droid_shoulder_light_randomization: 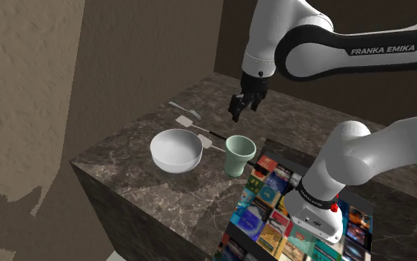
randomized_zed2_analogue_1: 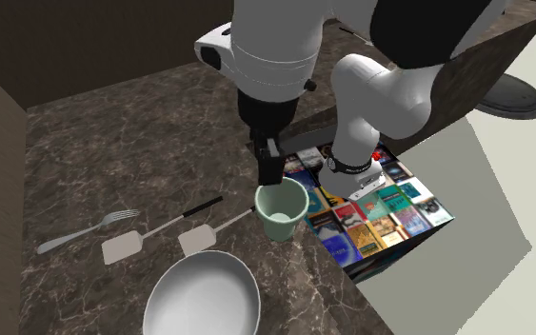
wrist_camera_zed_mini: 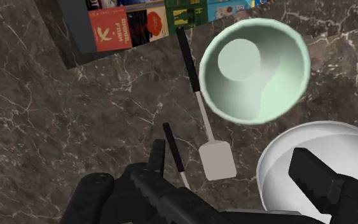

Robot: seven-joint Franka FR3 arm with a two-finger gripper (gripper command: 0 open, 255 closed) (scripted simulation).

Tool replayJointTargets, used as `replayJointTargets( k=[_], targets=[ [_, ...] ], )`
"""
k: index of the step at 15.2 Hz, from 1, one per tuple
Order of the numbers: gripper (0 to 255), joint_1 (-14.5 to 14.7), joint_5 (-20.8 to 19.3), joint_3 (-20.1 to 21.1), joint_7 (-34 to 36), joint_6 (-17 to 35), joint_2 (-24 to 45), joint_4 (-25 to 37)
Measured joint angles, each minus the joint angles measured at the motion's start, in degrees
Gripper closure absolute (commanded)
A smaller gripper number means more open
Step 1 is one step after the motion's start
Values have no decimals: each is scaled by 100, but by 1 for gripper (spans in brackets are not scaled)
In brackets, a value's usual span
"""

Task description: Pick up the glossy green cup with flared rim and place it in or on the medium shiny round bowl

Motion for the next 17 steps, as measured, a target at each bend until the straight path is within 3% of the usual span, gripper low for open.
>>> replayJointTargets(
  k=[9, 17],
  targets=[
    [0, 331, 736, 959, 1155, 762, 806, -325],
    [0, 360, 852, 1153, 1268, 1468, 1071, -797]
  ],
)
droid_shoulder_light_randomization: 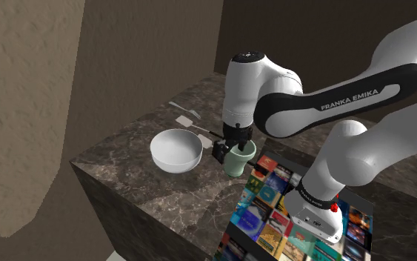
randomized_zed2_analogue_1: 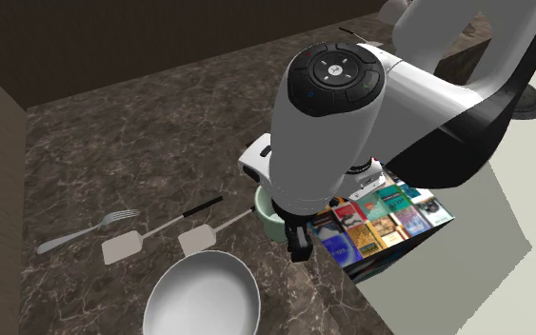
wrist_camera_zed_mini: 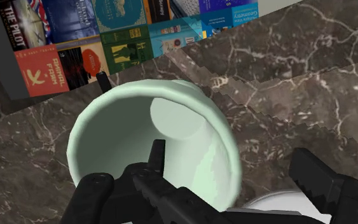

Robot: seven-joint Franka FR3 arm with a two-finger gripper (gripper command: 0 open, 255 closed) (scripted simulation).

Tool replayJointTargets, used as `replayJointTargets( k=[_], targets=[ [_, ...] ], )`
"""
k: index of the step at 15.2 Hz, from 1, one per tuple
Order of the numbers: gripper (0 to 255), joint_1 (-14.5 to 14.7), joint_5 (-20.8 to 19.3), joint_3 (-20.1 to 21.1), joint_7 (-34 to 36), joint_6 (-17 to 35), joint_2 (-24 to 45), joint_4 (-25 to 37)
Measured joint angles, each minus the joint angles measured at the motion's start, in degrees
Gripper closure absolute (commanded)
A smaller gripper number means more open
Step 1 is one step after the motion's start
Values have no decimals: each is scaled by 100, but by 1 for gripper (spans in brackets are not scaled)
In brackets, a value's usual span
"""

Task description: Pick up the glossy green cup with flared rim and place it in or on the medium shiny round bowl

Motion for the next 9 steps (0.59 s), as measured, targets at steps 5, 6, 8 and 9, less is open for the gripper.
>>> replayJointTargets(
  k=[5, 6, 8, 9],
  targets=[
    [0, -5, 1, 5, -5, 65, 20, -43],
    [0, -5, 1, 5, -5, 66, 20, -44],
    [255, -5, 1, 5, -5, 66, 20, -44],
    [255, -5, 1, 5, -5, 66, 20, -44]
  ],
)
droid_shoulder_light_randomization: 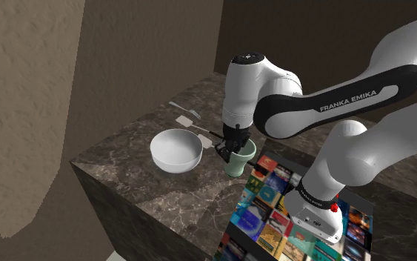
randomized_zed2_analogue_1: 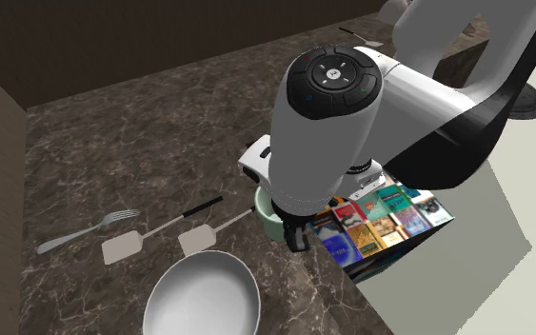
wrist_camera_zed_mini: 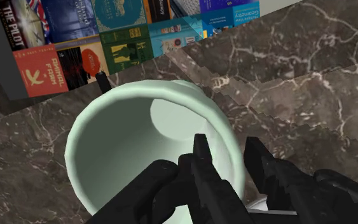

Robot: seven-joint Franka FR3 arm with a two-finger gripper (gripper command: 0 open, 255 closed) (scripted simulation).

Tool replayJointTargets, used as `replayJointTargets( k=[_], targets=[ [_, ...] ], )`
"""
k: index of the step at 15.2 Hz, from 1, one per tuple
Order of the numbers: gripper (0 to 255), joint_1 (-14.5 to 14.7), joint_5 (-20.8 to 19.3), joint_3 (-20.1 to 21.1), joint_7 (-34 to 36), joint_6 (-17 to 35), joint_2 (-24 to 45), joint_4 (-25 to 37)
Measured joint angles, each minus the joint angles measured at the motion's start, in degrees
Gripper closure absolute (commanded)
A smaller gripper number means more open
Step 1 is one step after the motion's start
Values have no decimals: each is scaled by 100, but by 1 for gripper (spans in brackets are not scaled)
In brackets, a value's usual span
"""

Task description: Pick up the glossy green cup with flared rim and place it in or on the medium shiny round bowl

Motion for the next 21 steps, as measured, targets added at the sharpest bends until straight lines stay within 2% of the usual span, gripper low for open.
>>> replayJointTargets(
  k=[9, 21],
  targets=[
    [255, 5, -1, -13, -5, -49, -30, 18],
    [255, 11, -96, -263, -105, -1073, -450, 634]
  ],
)
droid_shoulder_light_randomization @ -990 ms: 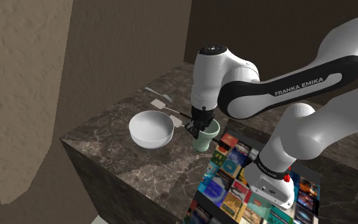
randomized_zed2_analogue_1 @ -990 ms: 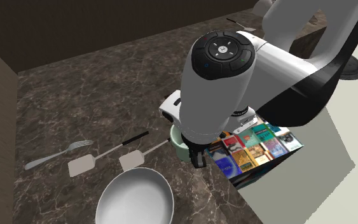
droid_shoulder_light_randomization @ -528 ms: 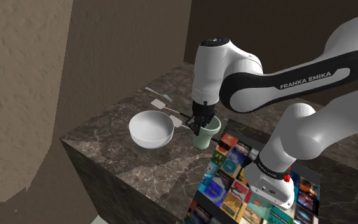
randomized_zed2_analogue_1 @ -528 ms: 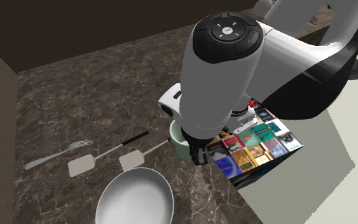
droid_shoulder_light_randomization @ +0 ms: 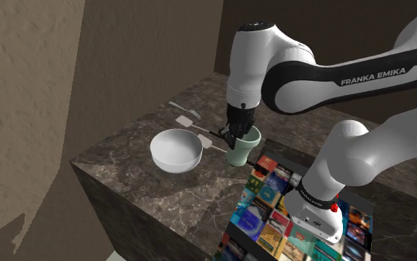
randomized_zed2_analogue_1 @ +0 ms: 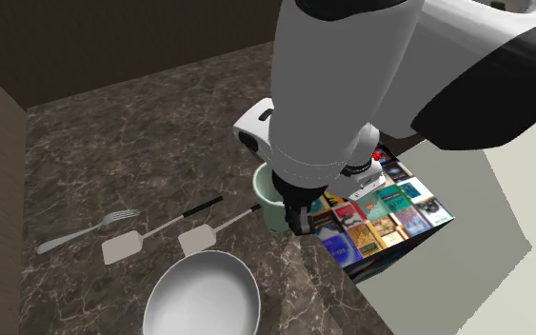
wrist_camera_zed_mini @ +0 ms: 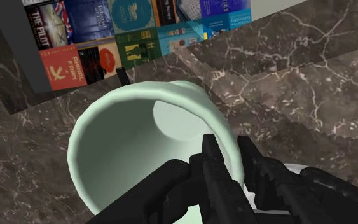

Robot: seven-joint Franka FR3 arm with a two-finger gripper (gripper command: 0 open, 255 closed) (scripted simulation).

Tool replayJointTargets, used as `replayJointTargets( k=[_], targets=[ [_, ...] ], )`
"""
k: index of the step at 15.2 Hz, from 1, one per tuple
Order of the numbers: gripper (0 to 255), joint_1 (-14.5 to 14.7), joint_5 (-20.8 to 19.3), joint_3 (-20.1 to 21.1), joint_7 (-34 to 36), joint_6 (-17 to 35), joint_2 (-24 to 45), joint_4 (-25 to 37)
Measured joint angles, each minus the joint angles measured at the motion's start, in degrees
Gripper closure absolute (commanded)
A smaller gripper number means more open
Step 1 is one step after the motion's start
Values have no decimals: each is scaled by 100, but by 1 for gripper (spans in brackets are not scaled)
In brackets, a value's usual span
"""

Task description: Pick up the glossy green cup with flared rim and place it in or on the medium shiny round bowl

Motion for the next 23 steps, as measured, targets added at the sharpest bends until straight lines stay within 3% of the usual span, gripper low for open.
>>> replayJointTargets(
  k=[17, 23],
  targets=[
    [255, -62, -173, -269, -74, -1350, -202, 1151],
    [255, -352, -421, 23, 183, -1285, 1017, 2296]
  ],
)
